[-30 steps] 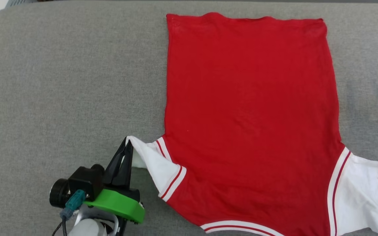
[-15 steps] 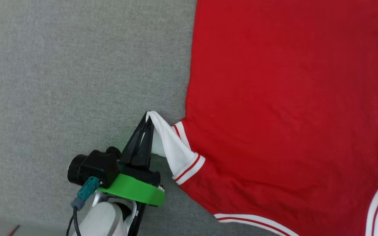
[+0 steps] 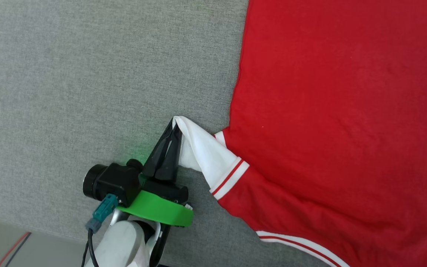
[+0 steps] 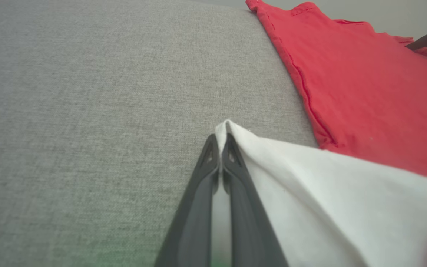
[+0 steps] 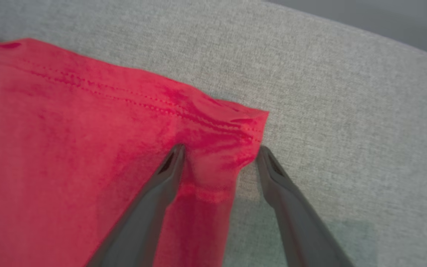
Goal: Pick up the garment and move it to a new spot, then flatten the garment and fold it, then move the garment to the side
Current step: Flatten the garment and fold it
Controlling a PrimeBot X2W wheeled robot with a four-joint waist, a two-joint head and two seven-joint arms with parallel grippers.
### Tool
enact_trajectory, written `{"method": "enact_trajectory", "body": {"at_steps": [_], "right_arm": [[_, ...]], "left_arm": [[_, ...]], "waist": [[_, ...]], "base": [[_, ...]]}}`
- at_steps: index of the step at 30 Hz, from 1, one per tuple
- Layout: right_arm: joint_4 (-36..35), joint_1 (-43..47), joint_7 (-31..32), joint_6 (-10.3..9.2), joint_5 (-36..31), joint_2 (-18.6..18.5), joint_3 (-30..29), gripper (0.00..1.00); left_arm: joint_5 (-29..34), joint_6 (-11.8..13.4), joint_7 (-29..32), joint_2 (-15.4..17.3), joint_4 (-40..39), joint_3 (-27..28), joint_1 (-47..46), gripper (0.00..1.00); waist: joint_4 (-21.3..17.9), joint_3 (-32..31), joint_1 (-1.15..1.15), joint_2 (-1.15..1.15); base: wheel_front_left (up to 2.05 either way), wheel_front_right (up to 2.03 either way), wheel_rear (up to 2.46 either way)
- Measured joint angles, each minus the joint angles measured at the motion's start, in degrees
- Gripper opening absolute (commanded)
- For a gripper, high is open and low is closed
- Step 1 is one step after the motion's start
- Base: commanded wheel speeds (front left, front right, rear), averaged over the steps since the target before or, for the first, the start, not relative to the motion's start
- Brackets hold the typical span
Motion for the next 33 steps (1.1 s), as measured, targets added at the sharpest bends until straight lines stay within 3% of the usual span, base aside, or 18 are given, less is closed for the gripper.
{"method": "enact_trajectory", "body": {"at_steps": [1,8,19,26,33], "right_arm": [[-0.04,0.21,-0.56,0.00,0.13,-0.13,0.23,0.00],[-0.20,2.52,-10.25,0.01,1.80,-0.48,3.31,0.00],[-8.97,12.46,-19.85,0.01,11.07,-8.80,10.96,0.00],[-15.10,25.76,-25.30,0.01,14.36,-13.99,10.15,0.00],[-18.63,41.37,-28.25,0.02,15.69,-15.63,4.45,0.00]], "left_arm": [[0.13,-0.16,0.00,-0.08,0.18,0.20,0.01,0.00],[1.07,-1.04,0.00,-0.79,3.36,1.98,0.62,0.00],[1.22,-1.13,0.00,-0.75,6.78,5.03,7.10,0.00],[1.26,-1.03,0.01,0.64,7.44,6.23,10.57,0.00],[1.24,-0.16,0.09,2.03,7.65,7.15,13.32,0.00]], "waist": [[0.00,-0.13,0.00,0.00],[-0.89,-3.79,0.00,0.00],[-3.08,-13.42,-0.01,0.00],[-5.63,-19.51,-0.01,0.00],[-9.01,-24.23,-0.01,0.00]], "base": [[0.00,0.00,0.00],[0.00,0.00,0.00],[0.00,0.00,0.00],[0.00,0.00,0.00],[0.00,0.00,0.00]]}}
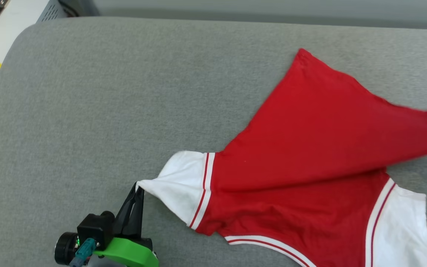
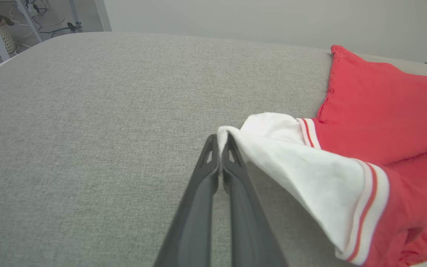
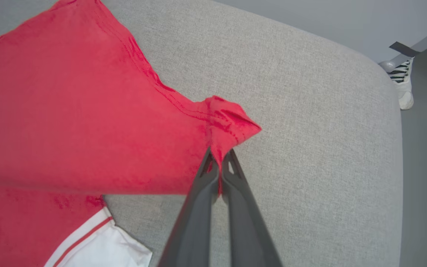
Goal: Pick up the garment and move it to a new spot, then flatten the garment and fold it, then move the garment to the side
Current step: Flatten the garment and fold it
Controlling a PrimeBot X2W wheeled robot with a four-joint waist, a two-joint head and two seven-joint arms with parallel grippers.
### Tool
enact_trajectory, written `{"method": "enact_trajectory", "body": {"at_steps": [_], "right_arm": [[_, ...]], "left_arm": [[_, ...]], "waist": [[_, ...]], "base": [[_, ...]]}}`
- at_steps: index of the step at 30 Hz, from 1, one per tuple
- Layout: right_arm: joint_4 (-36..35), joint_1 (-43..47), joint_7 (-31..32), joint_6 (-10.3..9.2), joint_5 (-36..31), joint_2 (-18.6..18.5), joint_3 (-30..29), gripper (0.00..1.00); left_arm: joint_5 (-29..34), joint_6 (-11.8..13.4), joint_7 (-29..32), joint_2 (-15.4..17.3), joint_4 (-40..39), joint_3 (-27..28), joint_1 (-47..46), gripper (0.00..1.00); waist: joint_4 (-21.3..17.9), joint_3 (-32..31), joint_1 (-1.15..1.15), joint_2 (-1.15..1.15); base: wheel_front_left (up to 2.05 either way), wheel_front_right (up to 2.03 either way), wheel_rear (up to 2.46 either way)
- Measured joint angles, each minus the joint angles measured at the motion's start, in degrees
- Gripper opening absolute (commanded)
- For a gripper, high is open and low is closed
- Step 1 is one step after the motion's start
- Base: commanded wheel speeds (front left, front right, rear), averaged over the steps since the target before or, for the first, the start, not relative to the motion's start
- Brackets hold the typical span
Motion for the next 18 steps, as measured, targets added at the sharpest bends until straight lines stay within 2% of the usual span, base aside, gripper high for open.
{"method": "enact_trajectory", "body": {"at_steps": [5,8,14,18], "right_arm": [[-1.83,11.77,-0.63,-0.01,1.04,0.82,-6.31,0.00],[-2.55,18.71,-0.26,0.00,1.46,2.91,-9.83,0.00],[-1.89,31.92,2.72,-0.01,1.52,10.38,-14.14,0.00],[-0.12,35.82,3.63,0.00,0.42,14.37,-14.70,0.00]], "left_arm": [[-0.15,0.52,0.02,0.52,-0.36,0.51,1.12,0.00],[-0.25,0.55,0.02,0.81,-0.44,0.68,1.31,0.00],[-0.67,0.55,0.02,0.99,-0.19,0.66,1.30,0.00],[-0.69,0.55,0.02,1.03,0.43,0.55,1.29,0.00]], "waist": [[-2.46,-2.11,0.00,0.00],[-3.72,-2.89,0.00,0.00],[-4.49,-3.45,0.00,0.00],[-4.11,-3.22,0.00,0.00]], "base": [[0.00,0.00,0.00],[0.00,0.00,0.00],[0.00,0.00,0.00],[0.00,0.00,0.00]]}}
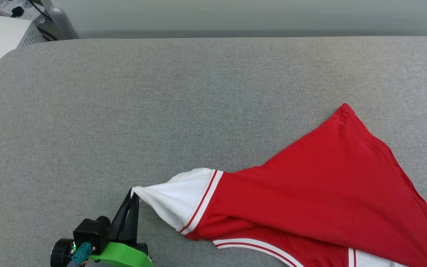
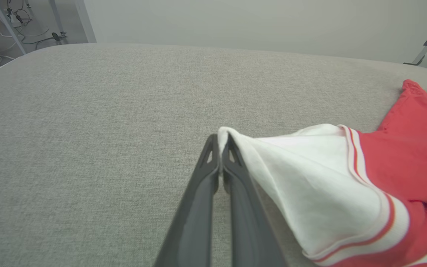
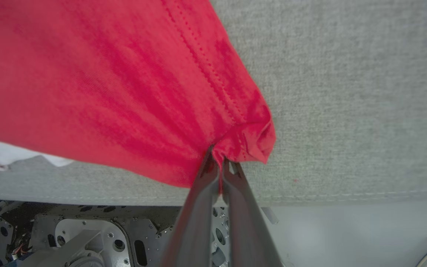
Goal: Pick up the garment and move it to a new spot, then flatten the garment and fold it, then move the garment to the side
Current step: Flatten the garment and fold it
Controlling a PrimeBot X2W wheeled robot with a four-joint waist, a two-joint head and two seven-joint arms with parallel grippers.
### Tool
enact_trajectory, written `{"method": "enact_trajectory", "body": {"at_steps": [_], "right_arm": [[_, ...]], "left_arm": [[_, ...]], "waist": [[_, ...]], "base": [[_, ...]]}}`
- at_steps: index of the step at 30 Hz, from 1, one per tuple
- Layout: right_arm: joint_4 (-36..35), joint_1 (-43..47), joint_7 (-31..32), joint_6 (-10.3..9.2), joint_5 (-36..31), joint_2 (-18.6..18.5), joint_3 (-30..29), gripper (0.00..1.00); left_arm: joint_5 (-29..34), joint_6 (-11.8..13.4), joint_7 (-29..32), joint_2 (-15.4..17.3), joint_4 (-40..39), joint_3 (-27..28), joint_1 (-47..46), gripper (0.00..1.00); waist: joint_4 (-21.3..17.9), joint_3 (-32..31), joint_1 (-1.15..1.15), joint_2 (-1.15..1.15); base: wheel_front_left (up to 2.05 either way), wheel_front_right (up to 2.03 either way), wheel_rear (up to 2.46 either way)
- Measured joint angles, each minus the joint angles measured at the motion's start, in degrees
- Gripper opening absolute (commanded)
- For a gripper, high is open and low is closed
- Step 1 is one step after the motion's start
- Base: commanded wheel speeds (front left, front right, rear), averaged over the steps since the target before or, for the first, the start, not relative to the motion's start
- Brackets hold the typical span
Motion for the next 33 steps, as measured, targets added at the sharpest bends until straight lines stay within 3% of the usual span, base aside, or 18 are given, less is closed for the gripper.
{"method": "enact_trajectory", "body": {"at_steps": [1,2,3,4,9,18,26,33], "right_arm": [[0.12,0.02,0.00,-0.01,-0.03,0.63,-0.41,0.00],[0.12,-0.02,-0.30,-0.01,-0.40,1.07,-1.03,0.10],[0.10,-0.14,-0.66,0.00,-0.97,1.33,-1.48,0.51],[-0.04,-0.16,-1.07,0.00,-1.60,1.67,-1.91,1.00],[-3.39,-1.81,-4.21,-0.01,-3.94,1.56,-5.91,1.00],[-15.55,-11.01,-4.59,-0.01,-8.15,-3.46,-9.35,1.00],[-20.02,-27.16,2.81,-0.01,-10.02,-5.82,0.49,1.00],[-13.68,-41.20,11.60,0.00,-9.90,-6.61,13.27,1.00]], "left_arm": [[-0.07,0.00,-0.01,0.00,0.12,-0.02,-0.01,0.00],[-0.18,0.00,0.00,0.01,0.25,-0.01,-0.01,0.00],[-0.24,0.00,-0.01,0.01,0.35,0.00,-0.01,0.00],[-0.35,0.00,-0.01,0.02,0.42,-0.01,-0.01,0.00],[-0.40,0.00,-0.02,0.07,0.52,-0.18,-0.08,0.00],[-0.15,-0.01,-0.03,0.10,0.07,-1.01,-1.05,0.00],[0.69,-0.07,-0.03,-0.54,-1.11,-2.72,-4.09,0.00],[1.83,-0.56,-0.04,-1.46,-2.09,-4.05,-6.84,0.00]], "waist": [[0.06,0.03,0.00,0.00],[0.07,0.02,0.00,0.00],[0.05,-0.01,0.00,0.00],[0.00,-0.08,0.00,0.00],[0.13,-0.51,0.00,0.00],[1.55,0.47,0.00,0.00],[3.57,3.19,0.00,0.00],[5.96,6.25,0.00,0.00]], "base": [[0.00,0.00,0.00],[0.00,0.00,0.00],[0.00,0.00,0.00],[0.00,0.00,0.00],[0.00,0.00,0.00],[0.00,0.00,0.00],[0.00,0.00,0.00],[0.00,0.00,0.00]]}}
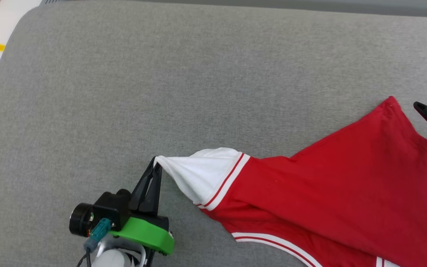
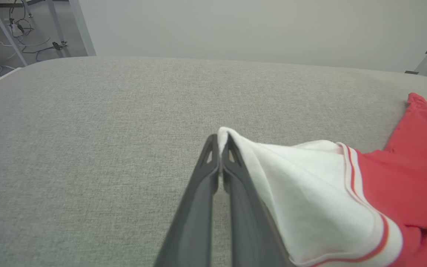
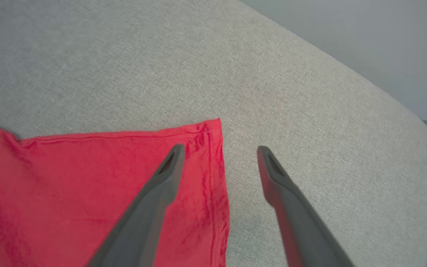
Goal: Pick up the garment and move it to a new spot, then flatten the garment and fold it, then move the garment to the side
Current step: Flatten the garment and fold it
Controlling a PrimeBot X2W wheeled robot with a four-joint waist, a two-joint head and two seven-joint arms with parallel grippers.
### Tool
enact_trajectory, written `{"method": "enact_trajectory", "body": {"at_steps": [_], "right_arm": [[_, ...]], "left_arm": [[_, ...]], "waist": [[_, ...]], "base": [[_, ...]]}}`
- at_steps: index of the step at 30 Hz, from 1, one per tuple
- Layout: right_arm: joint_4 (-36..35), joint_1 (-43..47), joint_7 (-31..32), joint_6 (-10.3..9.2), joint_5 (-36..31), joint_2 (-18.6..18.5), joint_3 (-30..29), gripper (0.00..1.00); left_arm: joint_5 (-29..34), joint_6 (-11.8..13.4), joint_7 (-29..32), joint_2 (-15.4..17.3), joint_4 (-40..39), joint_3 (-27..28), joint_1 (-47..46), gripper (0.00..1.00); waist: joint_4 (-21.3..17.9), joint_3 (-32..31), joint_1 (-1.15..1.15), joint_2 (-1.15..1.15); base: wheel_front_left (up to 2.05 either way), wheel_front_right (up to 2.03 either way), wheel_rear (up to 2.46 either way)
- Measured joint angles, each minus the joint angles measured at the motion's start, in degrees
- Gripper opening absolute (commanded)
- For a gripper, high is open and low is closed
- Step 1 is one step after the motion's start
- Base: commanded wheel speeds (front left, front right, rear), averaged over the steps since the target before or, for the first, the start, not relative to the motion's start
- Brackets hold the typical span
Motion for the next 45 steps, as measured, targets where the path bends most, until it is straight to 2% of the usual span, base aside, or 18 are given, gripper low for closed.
{"method": "enact_trajectory", "body": {"at_steps": [4,8,14,22,23,24,29,33,40,45], "right_arm": [[6.79,-5.94,5.59,-0.01,0.78,-0.24,5.26,1.00],[12.67,-9.84,8.65,-0.01,1.82,0.26,7.73,1.00],[19.96,-13.38,8.51,-0.01,1.94,1.94,11.63,1.00],[24.10,-14.56,4.67,-0.03,1.97,1.68,17.20,1.00],[24.38,-14.72,3.72,-0.03,1.97,1.77,17.61,0.15],[24.60,-14.77,2.80,-0.02,1.97,1.83,17.97,0.00],[25.03,-15.27,-5.22,-0.02,5.36,3.75,19.13,0.00],[23.83,-15.27,-13.40,0.00,6.59,4.86,19.07,0.00],[20.74,-15.18,-24.26,0.00,7.12,3.88,18.25,0.00],[18.31,-14.44,-29.77,0.00,6.93,3.54,15.60,0.00]], "left_arm": [[0.41,-0.42,-0.01,-0.77,-0.42,-0.52,-1.22,0.00],[0.80,-0.52,-0.04,-1.23,-0.82,-0.92,-2.06,0.00],[1.23,-0.97,-0.05,-1.99,-1.16,-0.93,-3.13,0.00],[1.58,-1.48,-0.05,-2.97,-0.69,-0.51,-3.40,0.00],[1.67,-1.49,-0.05,-2.97,-0.55,-0.32,-3.40,0.00],[1.75,-1.51,-0.05,-2.97,-0.42,-0.19,-3.41,0.00],[1.77,-1.51,-0.05,-2.85,0.07,1.30,-3.33,0.00],[1.81,-1.47,-0.05,-1.35,-0.25,3.55,-3.03,0.00],[1.91,-1.99,0.60,1.64,-2.35,4.86,-3.31,0.00],[1.79,-3.16,2.24,3.53,-4.41,5.69,-8.60,0.00]], "waist": [[1.48,1.88,0.01,0.00],[2.77,3.68,0.00,0.00],[4.50,6.46,0.01,0.00],[5.23,7.84,0.00,0.00],[5.09,7.73,0.00,0.00],[4.93,7.61,0.01,0.00],[3.95,5.87,0.01,0.00],[2.97,3.43,0.01,0.00],[0.90,-1.89,0.01,0.00],[-0.99,-5.35,0.01,0.00]], "base": [[0.00,0.00,0.00],[0.00,0.00,0.00],[0.00,0.00,0.00],[0.00,0.00,0.00],[0.00,0.00,0.00],[0.00,0.00,0.00],[0.00,0.00,0.00],[0.00,0.00,0.00],[0.00,0.00,0.00],[0.00,0.00,0.00]]}}
